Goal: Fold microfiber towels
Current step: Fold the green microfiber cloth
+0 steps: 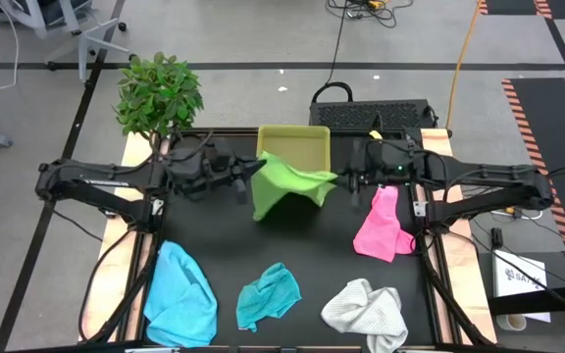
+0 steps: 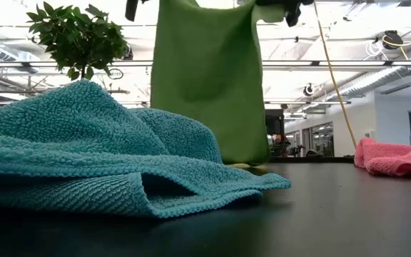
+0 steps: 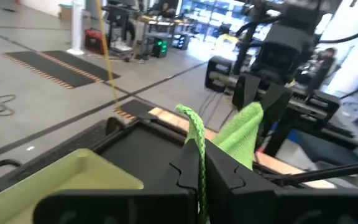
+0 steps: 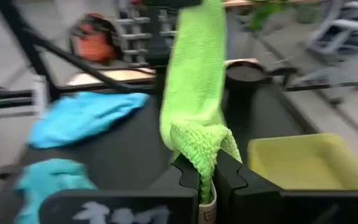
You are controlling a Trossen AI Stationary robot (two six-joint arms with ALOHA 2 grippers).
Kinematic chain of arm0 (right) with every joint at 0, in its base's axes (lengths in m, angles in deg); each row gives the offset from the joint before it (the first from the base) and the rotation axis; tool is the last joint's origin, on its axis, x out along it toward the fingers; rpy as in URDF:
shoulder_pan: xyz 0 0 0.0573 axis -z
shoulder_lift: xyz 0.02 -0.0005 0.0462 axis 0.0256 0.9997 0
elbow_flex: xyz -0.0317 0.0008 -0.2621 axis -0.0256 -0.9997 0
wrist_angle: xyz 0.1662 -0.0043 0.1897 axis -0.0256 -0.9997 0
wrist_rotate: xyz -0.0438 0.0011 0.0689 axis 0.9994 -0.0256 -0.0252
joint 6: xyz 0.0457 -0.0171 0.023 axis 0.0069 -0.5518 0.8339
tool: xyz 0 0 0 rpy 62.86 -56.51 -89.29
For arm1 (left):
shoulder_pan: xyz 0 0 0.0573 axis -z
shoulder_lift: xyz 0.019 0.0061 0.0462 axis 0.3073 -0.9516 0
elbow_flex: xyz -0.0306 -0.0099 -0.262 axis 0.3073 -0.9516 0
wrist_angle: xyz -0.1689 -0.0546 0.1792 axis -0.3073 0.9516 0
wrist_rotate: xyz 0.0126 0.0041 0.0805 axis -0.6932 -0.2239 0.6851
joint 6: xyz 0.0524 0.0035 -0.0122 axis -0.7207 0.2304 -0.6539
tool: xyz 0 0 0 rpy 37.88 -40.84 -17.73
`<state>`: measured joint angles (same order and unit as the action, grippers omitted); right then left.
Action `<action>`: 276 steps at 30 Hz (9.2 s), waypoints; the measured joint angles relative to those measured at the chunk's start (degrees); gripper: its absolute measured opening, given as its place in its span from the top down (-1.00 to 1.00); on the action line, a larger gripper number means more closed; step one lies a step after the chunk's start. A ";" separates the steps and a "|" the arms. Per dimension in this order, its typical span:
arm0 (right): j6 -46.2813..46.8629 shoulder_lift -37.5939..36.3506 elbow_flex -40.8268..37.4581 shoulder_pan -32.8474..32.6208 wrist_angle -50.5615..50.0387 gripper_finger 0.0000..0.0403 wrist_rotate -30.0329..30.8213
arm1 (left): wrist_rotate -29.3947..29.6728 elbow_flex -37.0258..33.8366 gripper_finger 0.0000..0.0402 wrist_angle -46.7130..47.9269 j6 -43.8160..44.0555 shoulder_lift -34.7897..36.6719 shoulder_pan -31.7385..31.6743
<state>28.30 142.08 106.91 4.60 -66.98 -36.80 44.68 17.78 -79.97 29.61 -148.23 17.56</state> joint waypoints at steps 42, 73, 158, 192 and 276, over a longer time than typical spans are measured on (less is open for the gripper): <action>-14.94 -2.75 2.08 5.33 -1.68 1.00 8.04 | 0.98 -0.01 0.96 5.94 -8.64 4.46 -5.75; 14.79 -0.80 -3.01 -6.99 -8.98 1.00 -4.44 | -6.58 -0.01 0.99 23.03 9.98 4.46 4.74; 9.99 20.35 -34.34 -1.15 38.94 0.63 2.18 | 8.08 -0.09 0.51 49.20 36.93 -18.84 4.66; 17.94 24.98 -25.68 -7.91 28.25 1.00 3.42 | 2.46 -12.30 0.96 27.57 35.34 -18.84 6.80; 7.39 18.73 -3.93 7.38 -11.57 0.39 -1.09 | -3.54 -8.25 0.98 37.24 32.22 -13.21 -1.53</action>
<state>35.69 160.81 102.98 11.98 -78.55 -37.89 41.14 9.53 -42.73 61.83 -161.44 16.03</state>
